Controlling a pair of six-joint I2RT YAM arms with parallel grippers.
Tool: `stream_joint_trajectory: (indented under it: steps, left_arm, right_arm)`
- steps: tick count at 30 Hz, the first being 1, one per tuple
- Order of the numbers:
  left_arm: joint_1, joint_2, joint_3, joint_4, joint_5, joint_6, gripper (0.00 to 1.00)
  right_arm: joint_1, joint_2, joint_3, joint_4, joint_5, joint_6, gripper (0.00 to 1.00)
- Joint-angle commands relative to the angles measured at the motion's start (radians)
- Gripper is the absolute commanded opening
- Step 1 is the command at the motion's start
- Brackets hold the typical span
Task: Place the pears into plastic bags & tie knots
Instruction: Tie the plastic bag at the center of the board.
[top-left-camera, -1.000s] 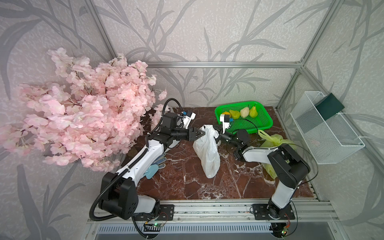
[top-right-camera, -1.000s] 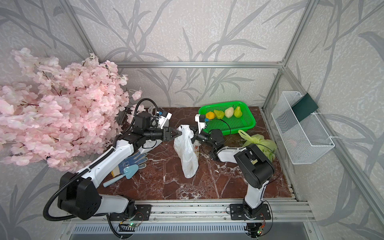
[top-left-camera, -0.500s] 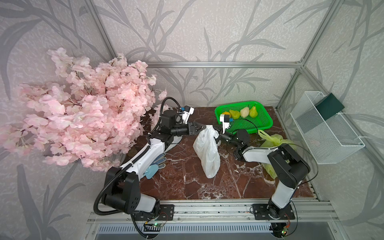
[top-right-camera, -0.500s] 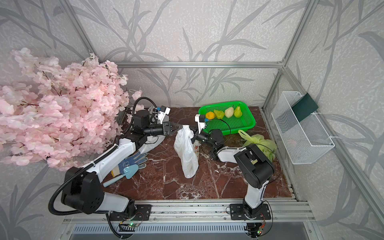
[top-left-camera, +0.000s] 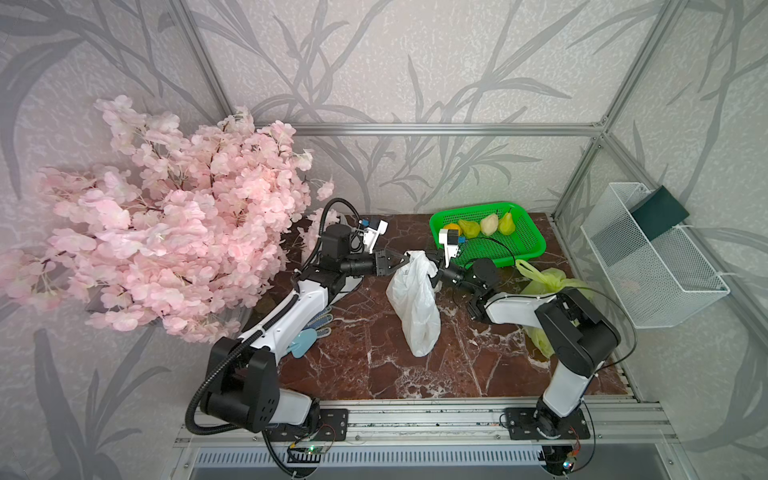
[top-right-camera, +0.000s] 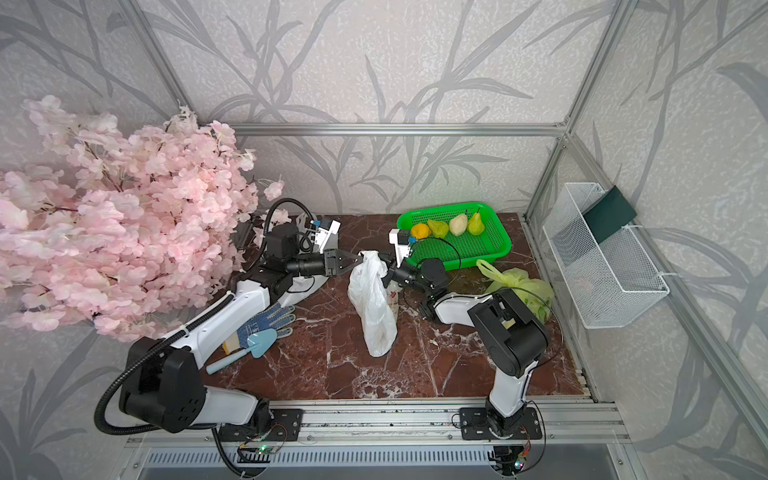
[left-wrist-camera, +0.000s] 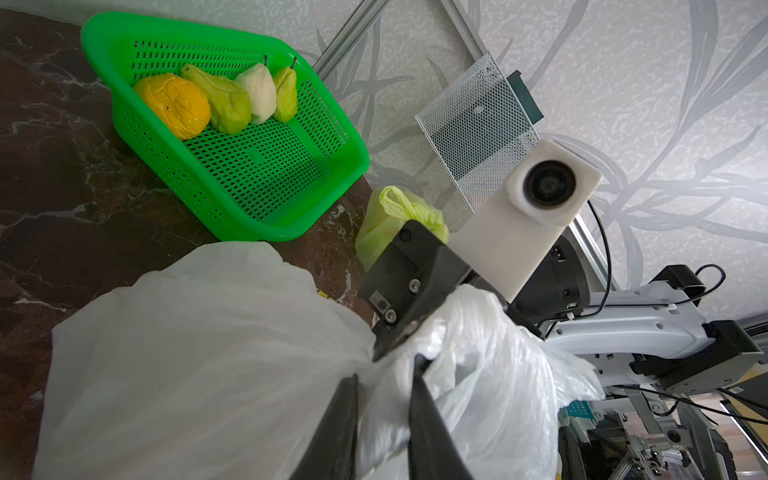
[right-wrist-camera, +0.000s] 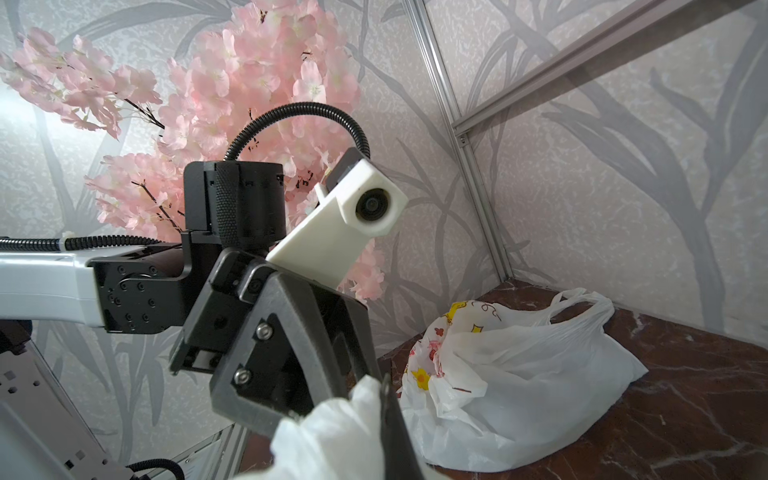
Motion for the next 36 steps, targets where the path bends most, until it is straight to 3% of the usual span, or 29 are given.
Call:
stream_joint_trajectory:
  steps: [1, 7, 14, 17, 21, 23, 25, 29, 36]
  left_arm:
    - [0.006, -0.03, -0.016, -0.007, 0.039, 0.023, 0.2]
    - [0.007, -0.043, -0.012, -0.046, 0.036, 0.075, 0.0]
    - [0.03, -0.081, 0.005, -0.106, 0.001, 0.087, 0.0]
    - [0.045, -0.096, 0.002, -0.123, -0.008, 0.085, 0.0]
    - [0.048, -0.105, 0.009, -0.149, -0.035, 0.09, 0.0]
    - [0.049, -0.104, 0.007, -0.149, -0.034, 0.09, 0.0]
    - [0.049, -0.099, 0.004, -0.15, -0.034, 0.097, 0.0]
    - [0.048, -0.092, 0.007, -0.15, -0.032, 0.1, 0.0]
    - [0.047, -0.091, 0.004, -0.15, -0.032, 0.101, 0.0]
  right_arm:
    - [0.004, -0.008, 0.019, 0.029, -0.016, -0.003, 0.02]
    - [0.002, -0.018, 0.026, 0.006, -0.015, 0.0, 0.05]
    - [-0.076, -0.169, -0.082, -0.172, 0.038, 0.031, 0.22]
    - [-0.113, -0.327, -0.118, -0.482, 0.022, -0.001, 0.26]
    - [-0.117, -0.474, 0.128, -1.412, 0.006, -0.142, 0.31]
    - [-0.119, -0.467, 0.252, -1.704, -0.043, -0.208, 0.35]
    - [-0.122, -0.474, 0.325, -1.825, -0.122, -0.226, 0.41]
    - [-0.116, -0.489, 0.404, -1.883, -0.193, -0.211, 0.48]
    - [-0.013, -0.407, 0.521, -2.027, -0.112, -0.333, 0.46]
